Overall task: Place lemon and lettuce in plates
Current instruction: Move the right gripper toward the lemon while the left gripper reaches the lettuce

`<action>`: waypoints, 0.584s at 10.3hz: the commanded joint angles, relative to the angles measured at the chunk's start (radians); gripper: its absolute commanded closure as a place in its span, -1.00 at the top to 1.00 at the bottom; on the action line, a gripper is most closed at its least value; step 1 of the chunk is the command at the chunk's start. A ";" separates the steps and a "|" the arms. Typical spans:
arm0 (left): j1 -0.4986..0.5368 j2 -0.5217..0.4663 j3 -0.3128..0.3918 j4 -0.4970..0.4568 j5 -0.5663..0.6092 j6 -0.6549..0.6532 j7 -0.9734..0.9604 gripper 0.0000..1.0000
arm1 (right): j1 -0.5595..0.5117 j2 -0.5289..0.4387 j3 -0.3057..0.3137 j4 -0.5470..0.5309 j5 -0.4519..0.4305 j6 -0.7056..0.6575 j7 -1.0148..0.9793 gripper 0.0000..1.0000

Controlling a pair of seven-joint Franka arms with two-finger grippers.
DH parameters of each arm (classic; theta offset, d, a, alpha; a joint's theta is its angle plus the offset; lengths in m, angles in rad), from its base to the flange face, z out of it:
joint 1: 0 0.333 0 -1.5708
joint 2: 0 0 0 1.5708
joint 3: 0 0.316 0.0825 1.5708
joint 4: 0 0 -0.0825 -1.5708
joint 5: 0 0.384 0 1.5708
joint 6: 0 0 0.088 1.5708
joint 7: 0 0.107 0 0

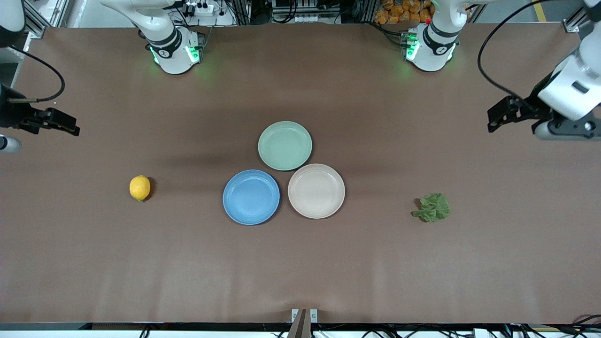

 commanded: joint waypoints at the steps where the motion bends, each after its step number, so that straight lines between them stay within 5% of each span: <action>1: 0.005 0.083 0.001 -0.057 -0.025 0.125 0.060 1.00 | -0.032 0.032 0.004 -0.108 -0.002 0.150 0.000 1.00; 3: -0.001 0.158 0.000 -0.151 0.027 0.297 0.063 1.00 | -0.072 0.096 0.004 -0.224 -0.002 0.331 0.000 1.00; 6: -0.001 0.285 -0.003 -0.267 0.123 0.556 0.063 1.00 | -0.072 0.239 0.004 -0.246 -0.005 0.451 -0.002 1.00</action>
